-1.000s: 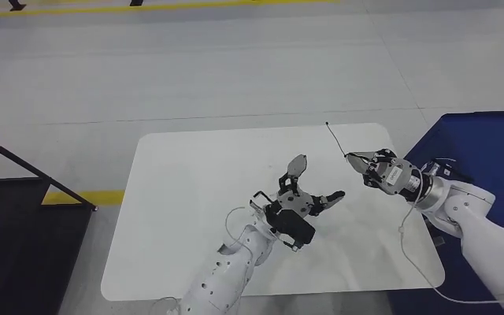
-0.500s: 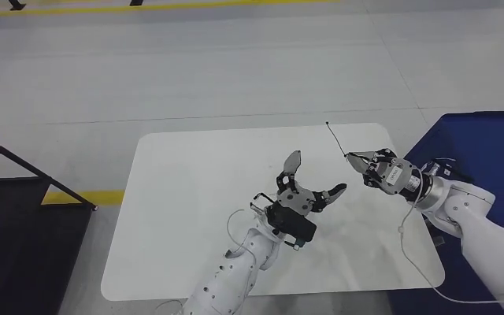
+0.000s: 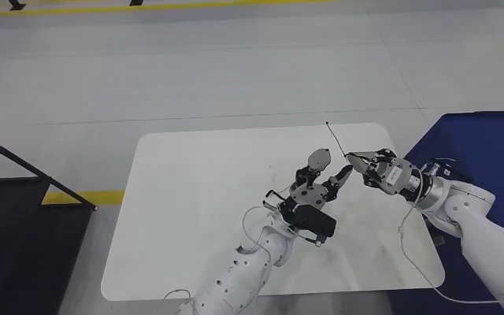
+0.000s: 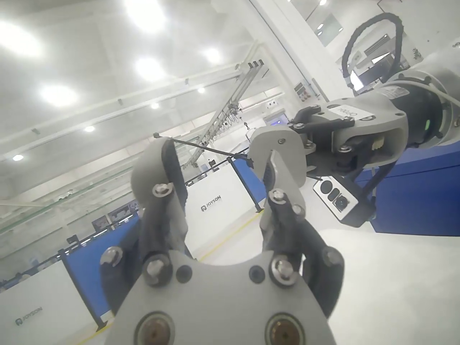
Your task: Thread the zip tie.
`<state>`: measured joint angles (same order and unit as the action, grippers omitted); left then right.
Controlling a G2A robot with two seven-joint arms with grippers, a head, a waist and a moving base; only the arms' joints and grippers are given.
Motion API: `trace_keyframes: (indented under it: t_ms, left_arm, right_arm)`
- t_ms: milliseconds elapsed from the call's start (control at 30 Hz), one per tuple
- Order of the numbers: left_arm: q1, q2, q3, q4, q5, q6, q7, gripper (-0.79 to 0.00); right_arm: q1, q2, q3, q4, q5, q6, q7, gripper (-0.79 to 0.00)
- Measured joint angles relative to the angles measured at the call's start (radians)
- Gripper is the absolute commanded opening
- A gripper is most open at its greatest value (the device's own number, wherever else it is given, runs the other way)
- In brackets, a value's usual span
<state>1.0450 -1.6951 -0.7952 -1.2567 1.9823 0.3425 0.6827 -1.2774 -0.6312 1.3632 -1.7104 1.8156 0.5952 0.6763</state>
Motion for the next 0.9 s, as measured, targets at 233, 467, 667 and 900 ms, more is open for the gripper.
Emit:
trace_keyframes:
  t_ms: [233,467,667,900]
  left_arm:
    - [-0.016,-0.014,0.023,0.021,-0.022,0.002,-0.008,-0.533]
    - [-0.031,-0.024,0.030,0.035,-0.026,0.017,-0.013,-0.606]
    - [-0.037,-0.029,0.025,0.040,-0.030,0.028,-0.013,-0.631]
    - [-0.027,-0.030,0.016,0.036,-0.026,0.035,-0.001,-0.656]
  right_arm:
    - [0.000,0.000,0.000,0.000,0.000,0.000,0.000,-0.785]
    - [0.000,0.000,0.000,0.000,0.000,0.000,0.000,-0.785]
    - [0.000,0.000,0.000,0.000,0.000,0.000,0.000,-0.785]
    - [0.000,0.000,0.000,0.000,0.000,0.000,0.000,-0.785]
